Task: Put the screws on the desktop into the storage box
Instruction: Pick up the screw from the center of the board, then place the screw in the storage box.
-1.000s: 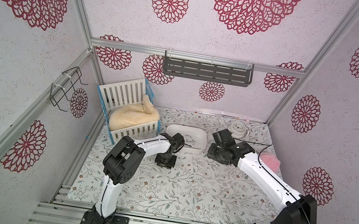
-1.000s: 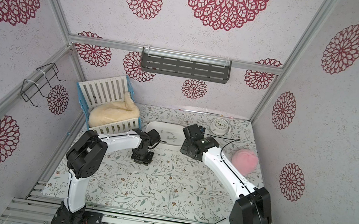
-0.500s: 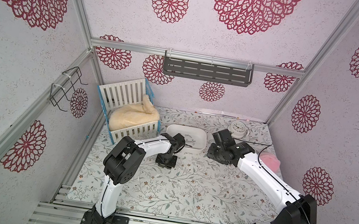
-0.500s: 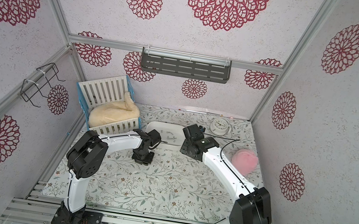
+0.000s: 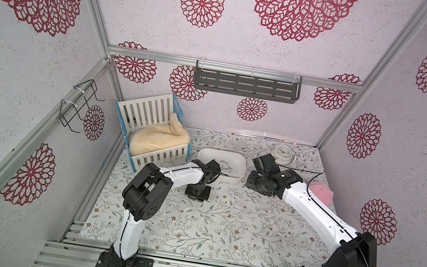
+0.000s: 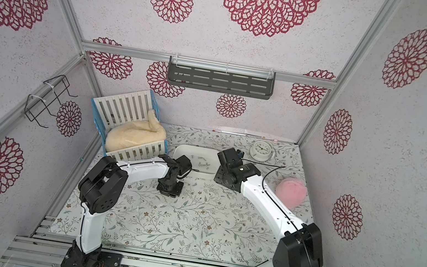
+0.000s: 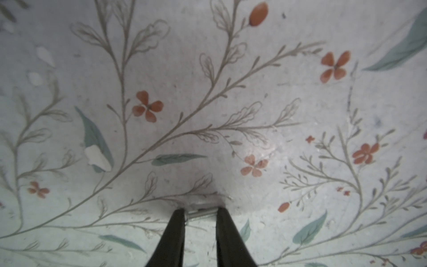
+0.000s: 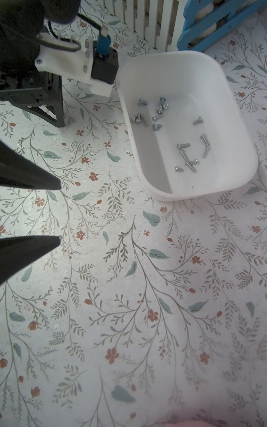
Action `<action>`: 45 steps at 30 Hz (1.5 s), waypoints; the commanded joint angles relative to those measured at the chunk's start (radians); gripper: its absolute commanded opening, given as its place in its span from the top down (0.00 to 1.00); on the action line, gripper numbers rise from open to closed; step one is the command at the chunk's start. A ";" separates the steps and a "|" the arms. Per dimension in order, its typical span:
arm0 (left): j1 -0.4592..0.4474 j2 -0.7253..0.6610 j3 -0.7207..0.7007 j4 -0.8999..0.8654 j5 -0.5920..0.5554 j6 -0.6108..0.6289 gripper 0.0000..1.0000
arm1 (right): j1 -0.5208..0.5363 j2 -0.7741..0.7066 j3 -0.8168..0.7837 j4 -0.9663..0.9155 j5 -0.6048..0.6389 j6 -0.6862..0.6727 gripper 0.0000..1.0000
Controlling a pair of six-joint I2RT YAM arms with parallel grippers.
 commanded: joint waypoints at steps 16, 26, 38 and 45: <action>-0.026 -0.148 -0.013 -0.105 -0.038 -0.002 0.75 | -0.006 -0.017 0.000 0.020 -0.003 0.017 0.63; 0.013 -0.081 0.334 -0.220 -0.071 0.071 0.75 | -0.023 -0.019 -0.001 0.018 0.008 0.010 0.63; 0.107 0.242 0.815 -0.346 -0.046 0.140 0.74 | -0.055 -0.023 -0.021 0.049 -0.005 -0.011 0.63; 0.135 0.399 0.972 -0.362 -0.021 0.146 0.72 | -0.061 -0.014 -0.036 0.086 -0.027 -0.017 0.63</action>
